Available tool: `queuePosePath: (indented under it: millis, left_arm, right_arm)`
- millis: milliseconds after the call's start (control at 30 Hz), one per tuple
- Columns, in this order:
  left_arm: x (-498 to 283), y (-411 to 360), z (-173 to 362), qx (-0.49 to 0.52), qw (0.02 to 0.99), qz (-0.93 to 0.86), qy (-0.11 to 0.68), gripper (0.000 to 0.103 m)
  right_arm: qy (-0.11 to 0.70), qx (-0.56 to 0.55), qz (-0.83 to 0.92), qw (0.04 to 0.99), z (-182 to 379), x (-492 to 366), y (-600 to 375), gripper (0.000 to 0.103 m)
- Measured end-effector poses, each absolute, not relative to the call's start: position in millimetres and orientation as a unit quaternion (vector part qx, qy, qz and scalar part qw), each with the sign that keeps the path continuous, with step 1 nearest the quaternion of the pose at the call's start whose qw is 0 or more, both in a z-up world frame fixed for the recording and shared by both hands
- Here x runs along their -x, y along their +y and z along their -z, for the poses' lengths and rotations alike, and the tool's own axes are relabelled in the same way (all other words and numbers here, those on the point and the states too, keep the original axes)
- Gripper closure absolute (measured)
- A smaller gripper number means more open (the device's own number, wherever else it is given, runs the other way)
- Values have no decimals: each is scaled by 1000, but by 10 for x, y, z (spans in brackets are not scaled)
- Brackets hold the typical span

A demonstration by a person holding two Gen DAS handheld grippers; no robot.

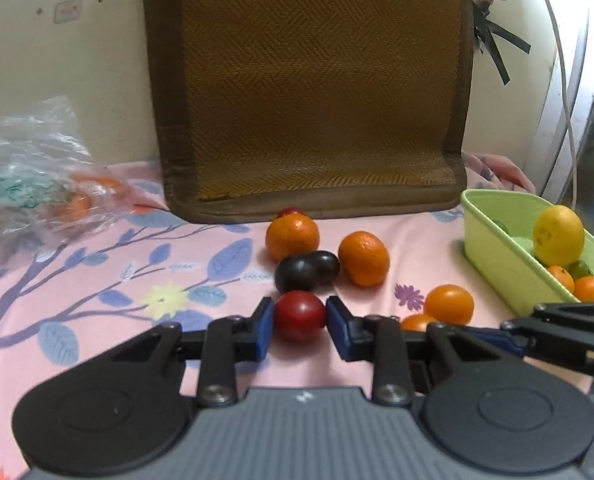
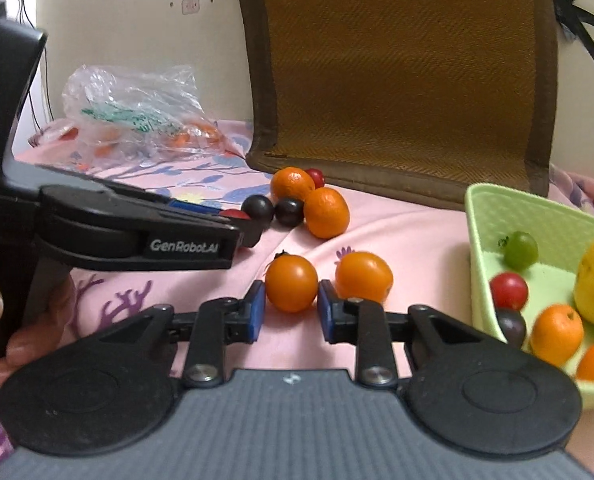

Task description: Organize fruits

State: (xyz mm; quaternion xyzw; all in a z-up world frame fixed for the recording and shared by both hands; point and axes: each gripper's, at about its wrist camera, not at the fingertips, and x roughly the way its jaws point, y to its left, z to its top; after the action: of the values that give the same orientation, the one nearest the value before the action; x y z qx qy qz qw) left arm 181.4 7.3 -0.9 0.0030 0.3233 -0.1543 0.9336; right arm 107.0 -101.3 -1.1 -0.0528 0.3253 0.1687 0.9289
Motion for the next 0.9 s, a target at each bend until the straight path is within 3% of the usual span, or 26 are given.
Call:
queuePosePath:
  millis: [300,800,900]
  left_arm:
    - [-969,60,-66,15,929,192,316,74]
    - [-48,-813,43,-44,910,285,298,72]
    - [-2,-849,66,-49,913,274,300,63]
  right_arm:
    - [311,41,-152,937,-28,-321,-1276,72]
    - [294,18,-68,953,14,573,-1900,71]
    - [286,28,-68,955,18,628,-1896,71]
